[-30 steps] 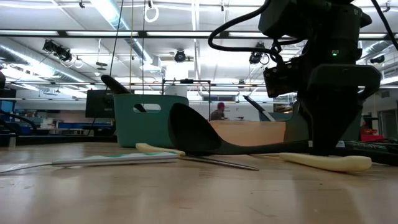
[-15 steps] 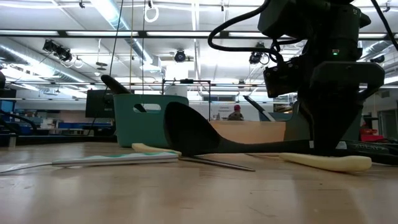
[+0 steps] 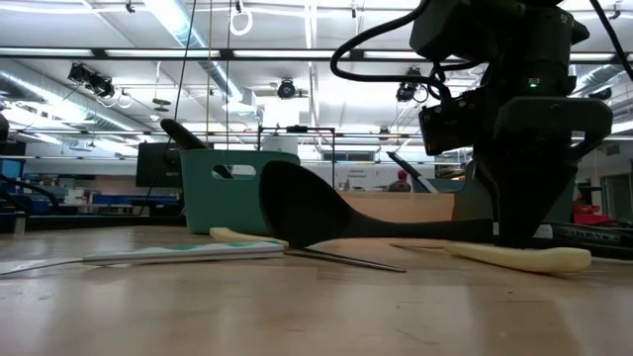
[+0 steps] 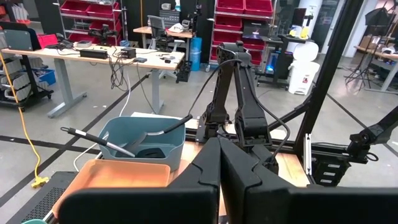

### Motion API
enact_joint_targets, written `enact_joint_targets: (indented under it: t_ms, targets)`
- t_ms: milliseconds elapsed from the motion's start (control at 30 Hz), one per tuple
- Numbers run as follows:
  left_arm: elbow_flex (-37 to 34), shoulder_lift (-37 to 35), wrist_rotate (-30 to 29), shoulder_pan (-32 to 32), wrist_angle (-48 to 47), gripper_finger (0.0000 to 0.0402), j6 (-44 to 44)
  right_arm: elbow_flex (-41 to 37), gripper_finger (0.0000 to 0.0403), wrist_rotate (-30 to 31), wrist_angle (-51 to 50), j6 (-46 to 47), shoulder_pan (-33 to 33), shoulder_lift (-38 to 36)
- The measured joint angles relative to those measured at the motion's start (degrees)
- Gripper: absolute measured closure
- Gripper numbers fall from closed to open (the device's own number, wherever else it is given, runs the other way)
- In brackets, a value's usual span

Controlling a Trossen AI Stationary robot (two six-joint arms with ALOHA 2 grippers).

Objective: Pick & Place Kitchen Items
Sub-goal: Put the black serving spoon into the light green bin

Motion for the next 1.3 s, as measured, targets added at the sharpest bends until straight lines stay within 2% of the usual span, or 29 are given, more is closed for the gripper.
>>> enact_joint_targets:
  t_ms: [867,1300]
  targets:
    - [0.0,0.0,0.0,0.0,0.0,0.0399,0.0,-0.1,0.0336,1.5,-3.7,0.1,-1.5,-8.8]
    - [0.0,0.0,-0.6,0.0,0.0,0.0398,0.2,0.0,0.0337,6.8,-3.1,-0.3,-3.8,-19.1]
